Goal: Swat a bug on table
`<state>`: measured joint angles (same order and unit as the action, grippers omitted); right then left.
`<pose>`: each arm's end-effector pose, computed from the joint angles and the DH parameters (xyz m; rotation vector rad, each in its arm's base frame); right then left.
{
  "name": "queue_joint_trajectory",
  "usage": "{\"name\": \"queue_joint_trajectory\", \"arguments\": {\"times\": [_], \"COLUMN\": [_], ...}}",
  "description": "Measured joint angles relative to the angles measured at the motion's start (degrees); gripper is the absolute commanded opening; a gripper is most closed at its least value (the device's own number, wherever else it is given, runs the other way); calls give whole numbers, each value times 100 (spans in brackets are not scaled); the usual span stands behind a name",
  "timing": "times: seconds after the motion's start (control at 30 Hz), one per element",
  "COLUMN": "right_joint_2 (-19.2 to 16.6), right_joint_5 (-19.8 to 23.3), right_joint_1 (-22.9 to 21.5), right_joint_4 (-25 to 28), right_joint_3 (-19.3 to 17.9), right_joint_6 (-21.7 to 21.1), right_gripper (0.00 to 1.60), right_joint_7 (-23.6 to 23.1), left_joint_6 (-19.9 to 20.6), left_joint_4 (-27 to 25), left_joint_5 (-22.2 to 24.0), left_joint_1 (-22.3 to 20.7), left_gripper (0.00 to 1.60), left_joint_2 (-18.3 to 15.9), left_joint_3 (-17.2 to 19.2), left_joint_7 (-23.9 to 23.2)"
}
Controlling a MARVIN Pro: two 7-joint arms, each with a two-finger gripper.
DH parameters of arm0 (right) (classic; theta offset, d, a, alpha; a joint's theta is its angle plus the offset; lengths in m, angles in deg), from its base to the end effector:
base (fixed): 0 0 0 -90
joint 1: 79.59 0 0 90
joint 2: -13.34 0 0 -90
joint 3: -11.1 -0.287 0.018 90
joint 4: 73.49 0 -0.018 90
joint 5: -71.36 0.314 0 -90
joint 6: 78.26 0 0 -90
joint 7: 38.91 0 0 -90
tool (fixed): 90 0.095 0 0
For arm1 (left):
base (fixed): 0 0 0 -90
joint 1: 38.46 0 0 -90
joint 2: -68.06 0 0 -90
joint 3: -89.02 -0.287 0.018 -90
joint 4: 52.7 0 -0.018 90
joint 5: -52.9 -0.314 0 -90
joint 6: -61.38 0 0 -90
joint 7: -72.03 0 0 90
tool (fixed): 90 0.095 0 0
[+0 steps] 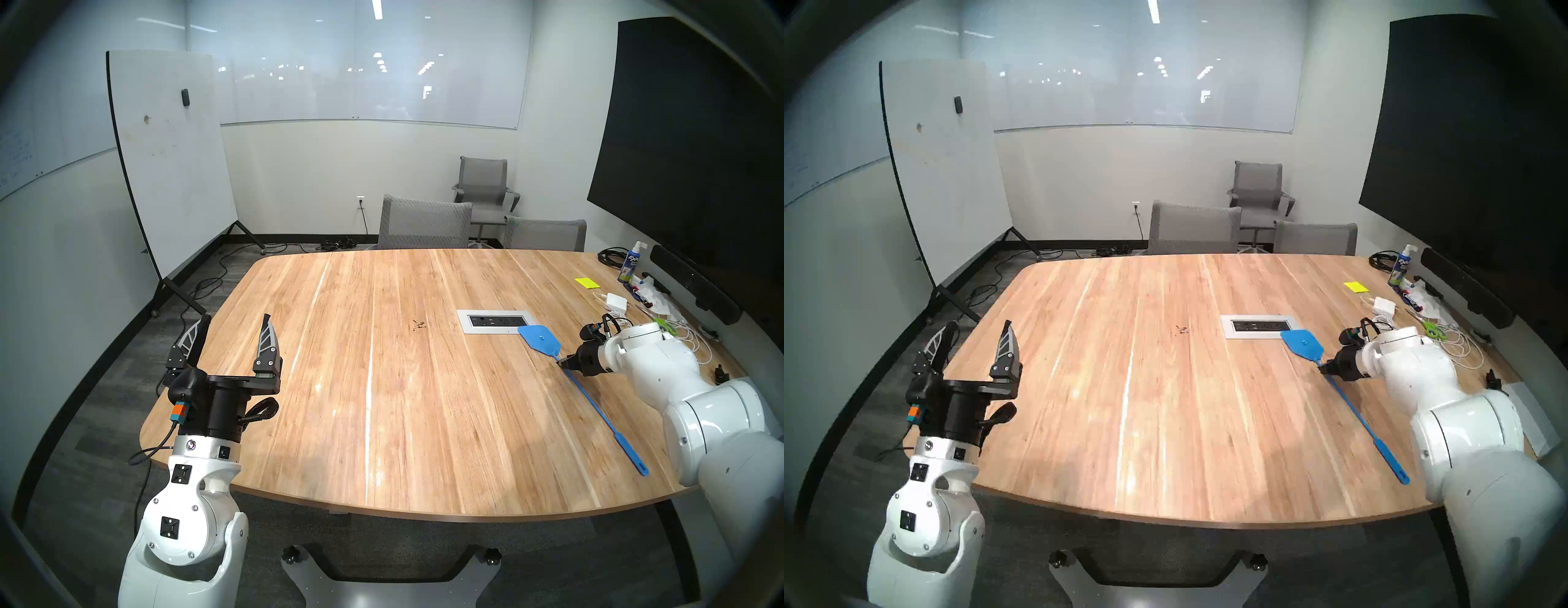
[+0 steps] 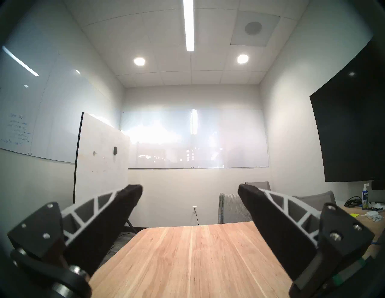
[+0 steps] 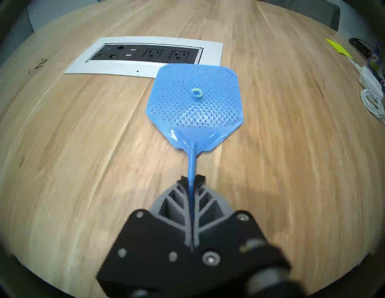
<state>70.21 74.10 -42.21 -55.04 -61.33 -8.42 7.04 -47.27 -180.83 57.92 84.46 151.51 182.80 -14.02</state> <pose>0.5251 -0.2803 -0.3052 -2.8212 -0.3861 -1.0761 0.2611 0.0339 -0.1986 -1.6819 -0.0192 -2.5948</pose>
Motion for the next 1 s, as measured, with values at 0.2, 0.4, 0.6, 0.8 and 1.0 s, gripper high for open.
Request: {"name": "queue_joint_trajectory", "arguments": {"times": [0.2,0.4,0.6,0.8,1.0], "right_joint_2": [-225,-437,-600,-793,-909], "right_joint_5": [23,111,199,346,468], "right_joint_1": [248,552,820,1191,1498], "right_joint_4": [298,630,940,1389,1787], "right_joint_3": [-8,-96,-196,-362,-504], "right_joint_6": [114,191,260,356,430], "right_gripper": [0,0,0,0,0], "right_joint_7": [-575,-1087,-1456,-1905,-2182], "left_joint_6": [-1,-1,-1,-1,-1], "left_joint_4": [0,3,6,10,13], "left_joint_5": [0,0,0,0,0], "left_joint_1": [2,2,1,0,0], "left_gripper": [160,160,160,160,160], "left_joint_2": [0,1,1,1,1], "left_joint_3": [0,0,0,0,0], "left_joint_7": [0,0,0,0,0]}}
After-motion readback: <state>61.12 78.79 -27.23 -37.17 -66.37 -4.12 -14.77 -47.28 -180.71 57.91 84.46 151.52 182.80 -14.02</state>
